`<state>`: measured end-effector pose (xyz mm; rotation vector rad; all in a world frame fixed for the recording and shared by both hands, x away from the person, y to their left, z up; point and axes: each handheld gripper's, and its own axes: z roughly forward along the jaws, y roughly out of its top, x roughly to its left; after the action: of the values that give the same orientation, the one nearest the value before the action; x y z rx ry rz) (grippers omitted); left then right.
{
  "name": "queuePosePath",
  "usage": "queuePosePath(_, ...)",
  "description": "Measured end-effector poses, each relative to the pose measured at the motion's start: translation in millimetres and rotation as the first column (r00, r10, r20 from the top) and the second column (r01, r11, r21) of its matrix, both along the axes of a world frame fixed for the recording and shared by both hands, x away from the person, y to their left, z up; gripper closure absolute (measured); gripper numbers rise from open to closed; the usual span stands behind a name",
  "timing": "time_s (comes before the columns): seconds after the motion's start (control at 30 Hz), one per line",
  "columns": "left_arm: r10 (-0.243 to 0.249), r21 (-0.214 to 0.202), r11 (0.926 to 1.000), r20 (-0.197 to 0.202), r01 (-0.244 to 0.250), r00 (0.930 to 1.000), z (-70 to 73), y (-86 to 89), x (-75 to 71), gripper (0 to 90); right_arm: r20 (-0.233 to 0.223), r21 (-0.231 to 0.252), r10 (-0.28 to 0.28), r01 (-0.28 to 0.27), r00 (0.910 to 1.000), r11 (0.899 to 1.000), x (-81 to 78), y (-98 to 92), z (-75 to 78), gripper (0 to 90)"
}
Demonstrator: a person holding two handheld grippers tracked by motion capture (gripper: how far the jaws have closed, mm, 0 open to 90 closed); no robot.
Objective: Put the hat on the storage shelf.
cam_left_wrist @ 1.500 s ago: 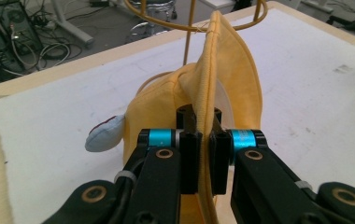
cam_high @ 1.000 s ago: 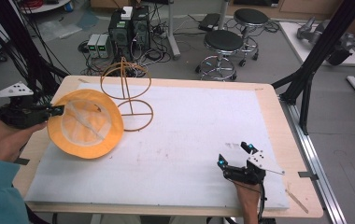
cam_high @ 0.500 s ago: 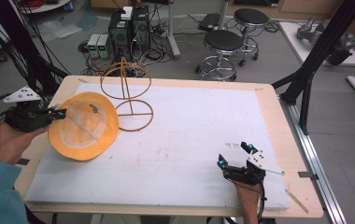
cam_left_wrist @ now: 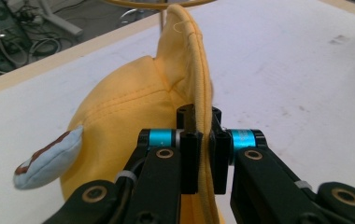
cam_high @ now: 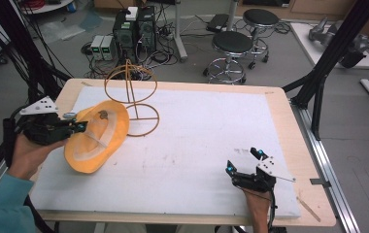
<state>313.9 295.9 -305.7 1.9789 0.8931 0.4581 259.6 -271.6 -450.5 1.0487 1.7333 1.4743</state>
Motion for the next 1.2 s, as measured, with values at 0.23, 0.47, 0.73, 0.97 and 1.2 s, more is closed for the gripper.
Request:
queuePosePath(0.23,-0.076,-0.021,0.9969,-0.018,0.075,0.9970,-7.0,-28.2,-1.4,86.2,-0.007,0.004,0.001,-0.001,1.0000,1.000,-0.4,0.1,-0.1,0.6)
queuePosePath(0.47,-0.090,-0.040,0.9952,-0.035,0.089,0.9953,-13.7,-38.7,1.1,86.2,-0.005,0.005,0.001,-0.001,1.0000,1.000,-0.2,0.0,-0.1,0.6)
queuePosePath(0.73,-0.159,-0.092,0.9840,-0.067,0.152,0.9851,-23.6,-60.8,1.8,84.6,-0.002,0.003,0.000,0.000,1.0000,1.000,-0.2,0.0,-0.1,0.6)
queuePosePath(0.97,-0.237,-0.141,0.9645,-0.092,0.223,0.9671,-30.8,-82.9,-2.3,67.1,-0.002,0.003,0.000,0.000,1.0000,1.000,-0.2,-0.1,-0.1,0.6)
queuePosePath(1.2,-0.317,-0.236,0.9276,-0.088,0.289,0.9443,-27.9,-97.9,-8.2,44.4,-0.002,0.004,0.000,0.000,1.0000,1.000,-0.2,-0.2,0.0,0.6)
